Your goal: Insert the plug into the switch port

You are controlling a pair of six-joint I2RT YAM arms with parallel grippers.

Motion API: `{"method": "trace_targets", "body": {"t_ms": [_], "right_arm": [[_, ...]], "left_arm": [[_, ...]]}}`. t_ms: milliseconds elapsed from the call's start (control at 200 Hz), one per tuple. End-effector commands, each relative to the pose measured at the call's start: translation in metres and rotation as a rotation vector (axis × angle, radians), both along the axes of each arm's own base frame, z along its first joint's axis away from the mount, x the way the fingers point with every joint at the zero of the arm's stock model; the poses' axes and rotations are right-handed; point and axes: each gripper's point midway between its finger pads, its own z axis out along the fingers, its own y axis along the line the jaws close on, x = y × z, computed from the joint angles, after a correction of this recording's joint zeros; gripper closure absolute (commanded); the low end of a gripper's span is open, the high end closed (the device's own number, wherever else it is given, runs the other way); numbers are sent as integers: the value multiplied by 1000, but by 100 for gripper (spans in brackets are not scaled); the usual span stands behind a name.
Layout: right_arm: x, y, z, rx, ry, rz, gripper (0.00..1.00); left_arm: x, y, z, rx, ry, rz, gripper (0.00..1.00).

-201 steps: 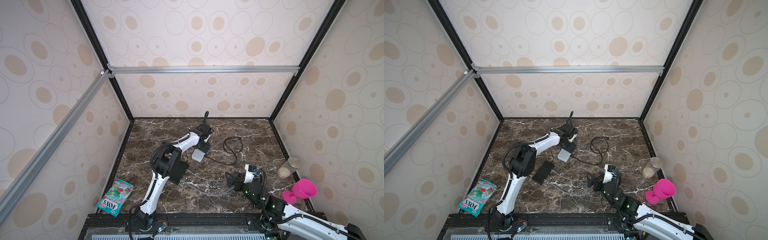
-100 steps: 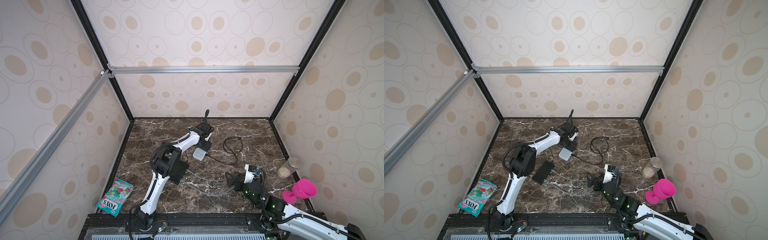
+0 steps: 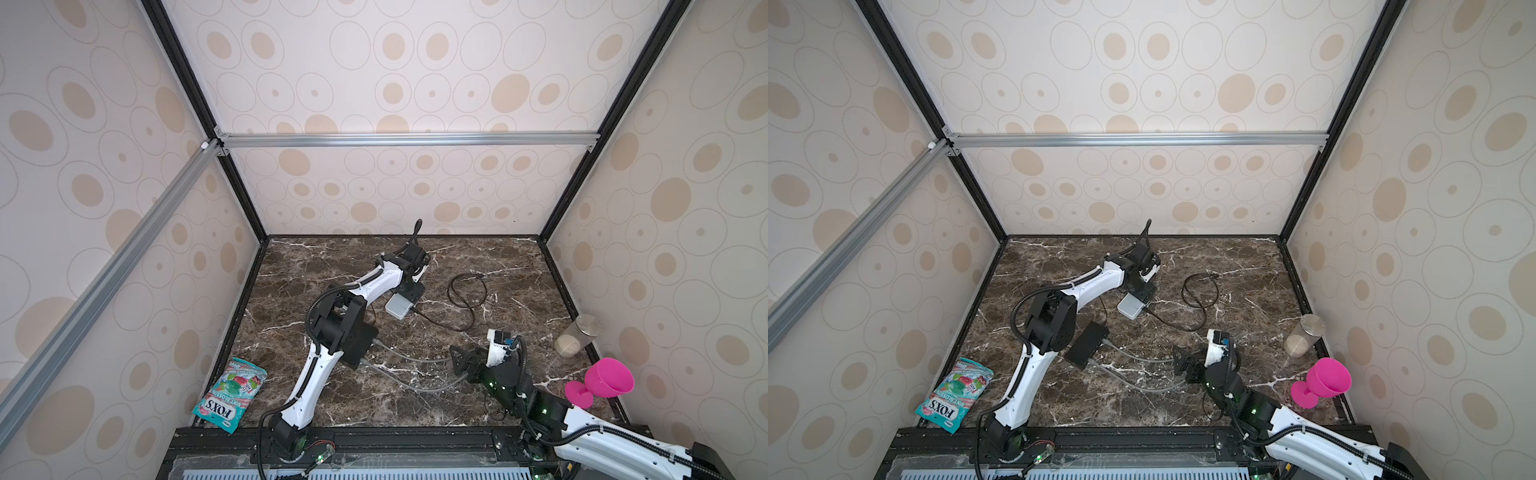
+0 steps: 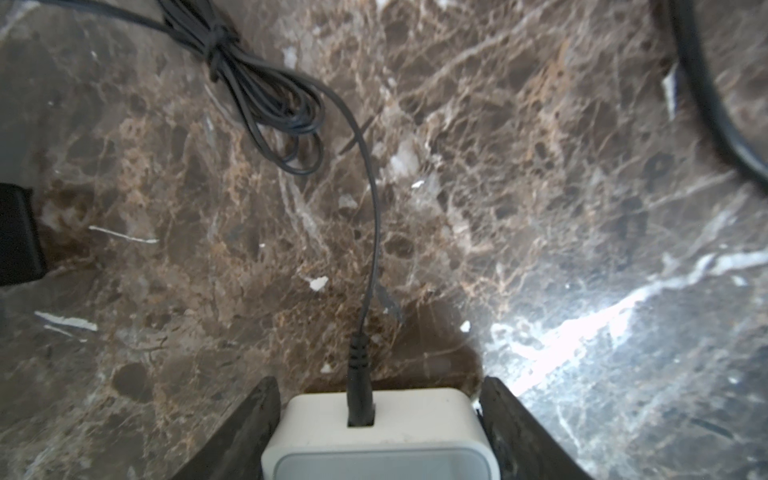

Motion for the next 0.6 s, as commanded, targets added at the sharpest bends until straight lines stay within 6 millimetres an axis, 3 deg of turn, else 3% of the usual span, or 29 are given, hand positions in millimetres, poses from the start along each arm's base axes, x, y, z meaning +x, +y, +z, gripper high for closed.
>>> {"method": "trace_targets", "body": {"t_ms": [0, 145, 285, 380, 595], "right_arm": [[3, -1, 2, 14, -7, -16, 0], [4, 1, 1, 8, -1, -13, 0], [5, 2, 1, 1, 4, -12, 0], [6, 4, 0, -4, 11, -10, 0], [9, 12, -3, -27, 33, 5, 0]], "left_arm": [[-2, -2, 1, 37, -4, -53, 35], [0, -4, 4, 30, -13, -54, 31], [4, -7, 15, 5, -37, -42, 13], [6, -12, 34, -35, -66, -33, 2], [2, -8, 96, -138, -173, 11, 2]]}}
